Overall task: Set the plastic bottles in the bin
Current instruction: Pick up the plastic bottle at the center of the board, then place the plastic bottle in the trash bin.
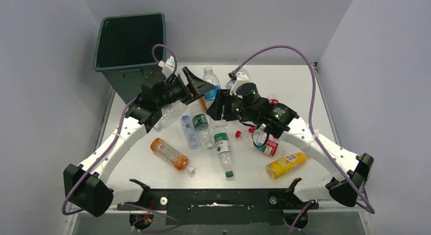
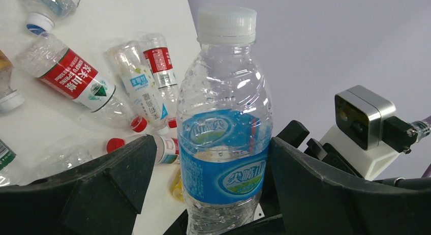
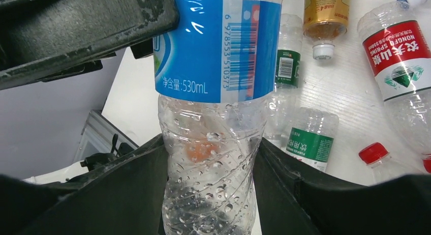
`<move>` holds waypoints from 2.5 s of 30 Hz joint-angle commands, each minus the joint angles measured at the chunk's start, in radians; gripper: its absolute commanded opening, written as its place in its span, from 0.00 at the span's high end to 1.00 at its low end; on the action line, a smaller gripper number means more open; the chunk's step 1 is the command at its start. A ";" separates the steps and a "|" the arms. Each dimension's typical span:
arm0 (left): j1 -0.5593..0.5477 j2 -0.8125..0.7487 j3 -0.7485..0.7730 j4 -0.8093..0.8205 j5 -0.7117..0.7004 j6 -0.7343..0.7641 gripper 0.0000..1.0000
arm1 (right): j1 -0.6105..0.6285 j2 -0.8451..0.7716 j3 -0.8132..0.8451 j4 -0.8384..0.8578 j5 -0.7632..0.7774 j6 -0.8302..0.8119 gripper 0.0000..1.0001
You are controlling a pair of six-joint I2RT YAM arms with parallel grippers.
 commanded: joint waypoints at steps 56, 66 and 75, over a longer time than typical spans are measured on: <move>-0.068 0.119 0.323 -0.338 -0.108 0.218 0.50 | 0.096 -0.648 -0.508 -0.038 -0.110 0.218 0.02; -0.037 0.172 0.475 -0.389 -0.102 0.243 0.49 | 0.098 -0.703 -0.635 0.018 -0.126 0.251 0.02; -0.005 0.250 0.664 -0.426 -0.096 0.249 0.49 | 0.100 -0.709 -0.695 0.077 -0.142 0.262 0.02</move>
